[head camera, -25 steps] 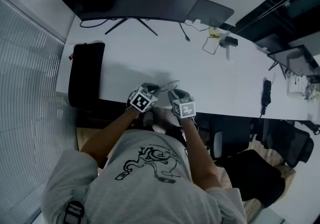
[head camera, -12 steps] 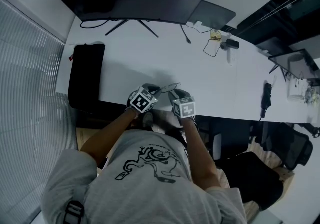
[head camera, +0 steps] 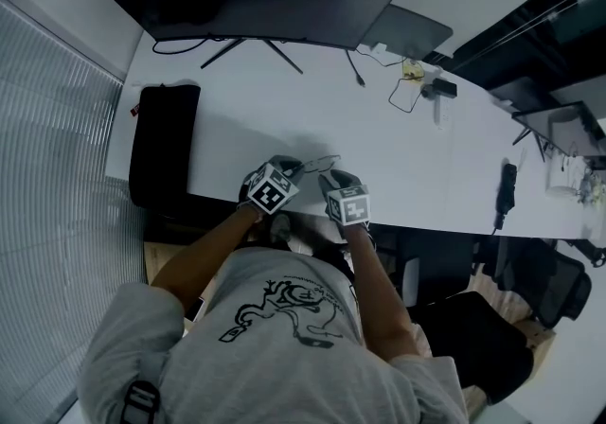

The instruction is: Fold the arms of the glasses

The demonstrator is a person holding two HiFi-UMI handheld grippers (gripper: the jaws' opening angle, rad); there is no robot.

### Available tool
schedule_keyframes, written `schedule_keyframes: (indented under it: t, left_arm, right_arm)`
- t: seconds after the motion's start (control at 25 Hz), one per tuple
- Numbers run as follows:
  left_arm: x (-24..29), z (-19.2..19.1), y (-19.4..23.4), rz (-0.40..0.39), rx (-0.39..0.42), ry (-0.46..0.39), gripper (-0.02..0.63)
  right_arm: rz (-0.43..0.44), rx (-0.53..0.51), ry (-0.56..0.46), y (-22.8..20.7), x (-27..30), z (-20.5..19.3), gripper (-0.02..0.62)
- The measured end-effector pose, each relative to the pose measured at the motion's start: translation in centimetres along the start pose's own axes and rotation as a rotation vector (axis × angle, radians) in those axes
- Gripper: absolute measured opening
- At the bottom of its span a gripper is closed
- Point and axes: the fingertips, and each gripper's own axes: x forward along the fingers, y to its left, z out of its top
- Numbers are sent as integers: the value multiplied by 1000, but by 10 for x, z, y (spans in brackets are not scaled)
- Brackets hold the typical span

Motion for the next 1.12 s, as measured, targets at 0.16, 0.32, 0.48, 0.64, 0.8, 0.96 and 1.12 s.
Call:
schedule_keyframes:
  t: [0.16,0.32,0.48,0.64,0.8,0.96,1.12]
  left_arm:
    - [6,0,17,56,64,-4,38]
    - [9,6,31,129,155,-34,38]
    - [15,9,37,191,260,-55,38]
    - [21,1,36,223,355,-39,40]
    - [26,-7,33,226,365,-24,44]
    - [28,-11,29,214,359,-11,92]
    - [23,-10,27,210,328,-20,94]
  right_arm:
    - [0,0,-2,-1,-3,7,144]
    - [-15,-8,-2,-4,-4,11,137]
    - [-16,-12,2,-5,-4,13,135]
    - [-21,-15,-3,-6,-5,16,133]
    - [-34,-5,-6,-15,-3,5,132]
    - [-43,-5,-29,-20,-7,6,127]
    - [-58,-2,-52,-22,-17,10,118]
